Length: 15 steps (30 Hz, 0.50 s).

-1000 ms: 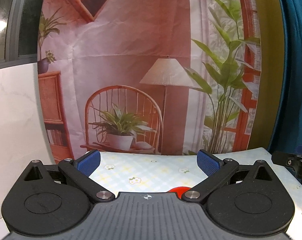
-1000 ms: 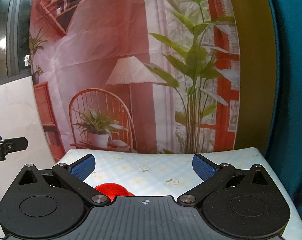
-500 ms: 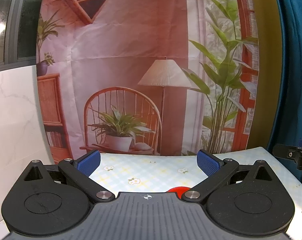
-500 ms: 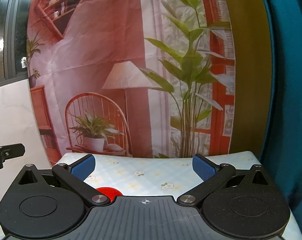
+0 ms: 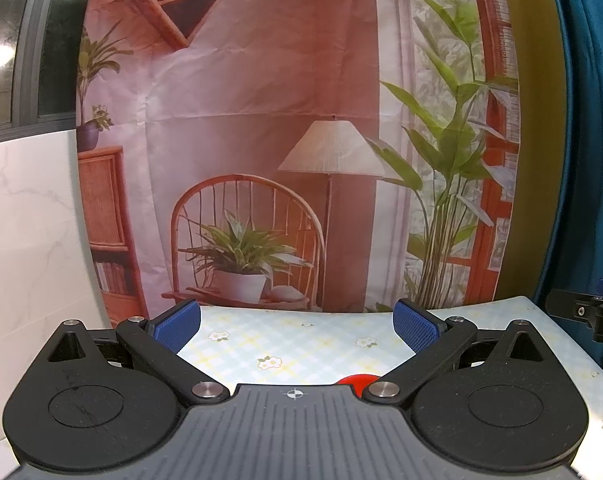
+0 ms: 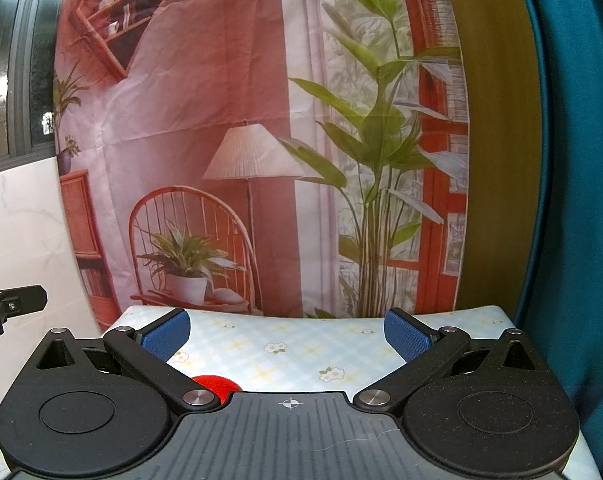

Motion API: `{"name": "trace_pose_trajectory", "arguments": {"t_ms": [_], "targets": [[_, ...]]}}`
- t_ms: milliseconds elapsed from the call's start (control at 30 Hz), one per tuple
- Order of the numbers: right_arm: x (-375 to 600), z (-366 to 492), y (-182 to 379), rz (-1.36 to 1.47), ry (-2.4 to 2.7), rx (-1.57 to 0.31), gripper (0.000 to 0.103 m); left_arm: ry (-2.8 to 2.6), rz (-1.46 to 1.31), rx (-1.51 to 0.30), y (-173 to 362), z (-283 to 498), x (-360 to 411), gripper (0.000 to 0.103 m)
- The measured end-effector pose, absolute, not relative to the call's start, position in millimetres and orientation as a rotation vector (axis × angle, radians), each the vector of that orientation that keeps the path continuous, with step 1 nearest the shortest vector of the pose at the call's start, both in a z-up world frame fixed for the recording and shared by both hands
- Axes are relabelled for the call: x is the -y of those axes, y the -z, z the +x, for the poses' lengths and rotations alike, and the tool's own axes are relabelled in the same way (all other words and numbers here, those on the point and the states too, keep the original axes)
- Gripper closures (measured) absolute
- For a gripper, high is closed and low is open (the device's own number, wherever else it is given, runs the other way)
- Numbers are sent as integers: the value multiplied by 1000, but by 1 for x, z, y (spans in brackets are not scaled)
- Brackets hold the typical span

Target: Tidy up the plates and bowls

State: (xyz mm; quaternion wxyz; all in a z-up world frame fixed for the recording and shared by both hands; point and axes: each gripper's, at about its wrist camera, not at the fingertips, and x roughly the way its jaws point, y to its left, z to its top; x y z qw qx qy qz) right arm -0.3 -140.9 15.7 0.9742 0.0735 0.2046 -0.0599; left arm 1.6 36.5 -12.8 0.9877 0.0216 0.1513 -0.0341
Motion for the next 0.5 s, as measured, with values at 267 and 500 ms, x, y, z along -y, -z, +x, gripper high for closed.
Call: {"name": "trace_pose_trajectory", "arguments": {"t_ms": [267, 500], "targets": [[141, 0, -16, 148, 119, -410, 0, 74, 34, -326, 13, 5, -39, 0], [144, -1, -16, 152, 116, -416, 0, 78, 36, -322, 13, 6, -40, 0]]}}
